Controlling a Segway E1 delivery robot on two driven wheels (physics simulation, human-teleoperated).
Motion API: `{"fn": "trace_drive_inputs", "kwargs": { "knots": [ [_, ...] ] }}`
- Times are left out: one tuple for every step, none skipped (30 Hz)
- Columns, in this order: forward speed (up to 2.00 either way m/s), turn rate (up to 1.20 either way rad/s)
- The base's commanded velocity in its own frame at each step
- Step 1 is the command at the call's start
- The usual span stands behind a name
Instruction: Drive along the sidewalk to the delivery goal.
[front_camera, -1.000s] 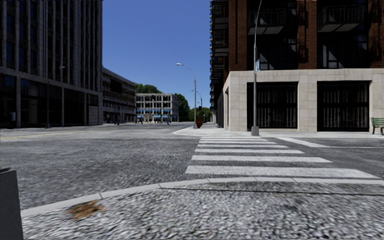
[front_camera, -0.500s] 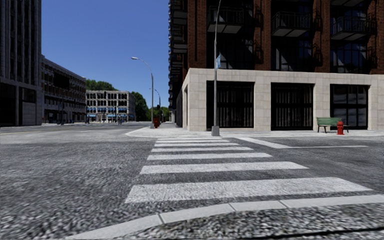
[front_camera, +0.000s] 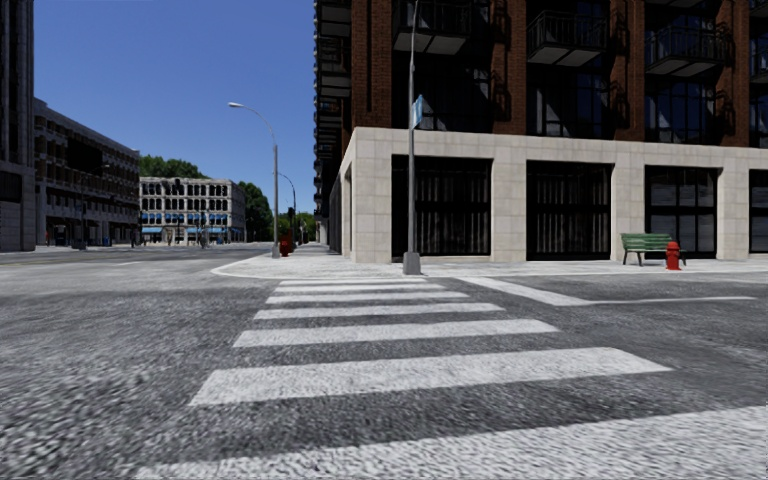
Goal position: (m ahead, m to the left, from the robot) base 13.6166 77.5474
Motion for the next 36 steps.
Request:
{"fn": "trace_drive_inputs", "kwargs": {
  "knots": [
    [1.05, 0.0],
    [1.03, 0.0],
    [1.03, 0.06],
    [1.03, 0.16],
    [1.03, 0.16],
    [1.05, 0.2],
    [1.05, 0.21],
    [1.05, 0.23],
    [1.06, 0.24],
    [1.06, 0.24],
    [1.07, 0.26],
    [1.09, 0.29],
    [1.13, 0.3],
    [1.13, 0.3],
    [1.17, 0.31],
    [1.21, 0.31],
    [1.24, 0.33],
    [1.28, 0.33],
    [1.28, 0.33],
    [1.38, 0.33],
    [1.48, 0.33],
    [1.55, 0.33],
    [1.57, 0.33],
    [1.57, 0.33],
    [1.57, 0.33],
    [1.57, 0.33],
    [1.58, 0.33],
    [1.6, 0.3],
    [1.6, 0.3],
    [1.61, 0.27],
    [1.61, 0.27],
    [1.61, 0.26],
    [1.61, 0.26],
    [1.62, 0.26],
    [1.62, 0.26],
    [1.62, 0.26]
  ]
}}
